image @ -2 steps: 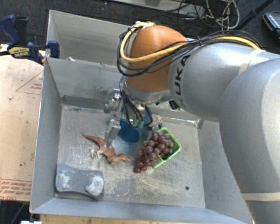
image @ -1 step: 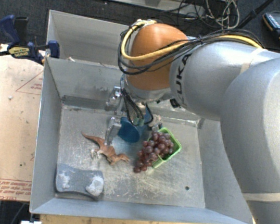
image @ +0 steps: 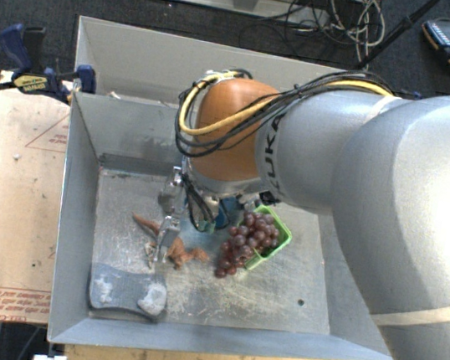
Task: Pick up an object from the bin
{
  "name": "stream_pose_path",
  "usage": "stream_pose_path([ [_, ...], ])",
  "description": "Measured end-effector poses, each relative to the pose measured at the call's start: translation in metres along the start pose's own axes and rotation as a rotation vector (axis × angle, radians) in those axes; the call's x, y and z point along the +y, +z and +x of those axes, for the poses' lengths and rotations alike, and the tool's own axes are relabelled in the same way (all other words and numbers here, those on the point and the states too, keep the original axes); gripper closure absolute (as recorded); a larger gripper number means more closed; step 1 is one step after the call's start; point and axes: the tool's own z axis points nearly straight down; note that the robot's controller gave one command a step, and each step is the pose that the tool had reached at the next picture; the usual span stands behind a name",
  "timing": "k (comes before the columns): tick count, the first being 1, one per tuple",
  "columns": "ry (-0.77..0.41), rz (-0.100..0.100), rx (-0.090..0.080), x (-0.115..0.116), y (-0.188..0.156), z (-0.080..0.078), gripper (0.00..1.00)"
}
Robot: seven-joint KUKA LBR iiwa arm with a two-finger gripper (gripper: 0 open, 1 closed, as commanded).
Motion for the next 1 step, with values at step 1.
stream_pose_path([
  [1, 0.001, -0.002, -0.009, 0.0027, -0.0042, -0.0024, 0.0],
])
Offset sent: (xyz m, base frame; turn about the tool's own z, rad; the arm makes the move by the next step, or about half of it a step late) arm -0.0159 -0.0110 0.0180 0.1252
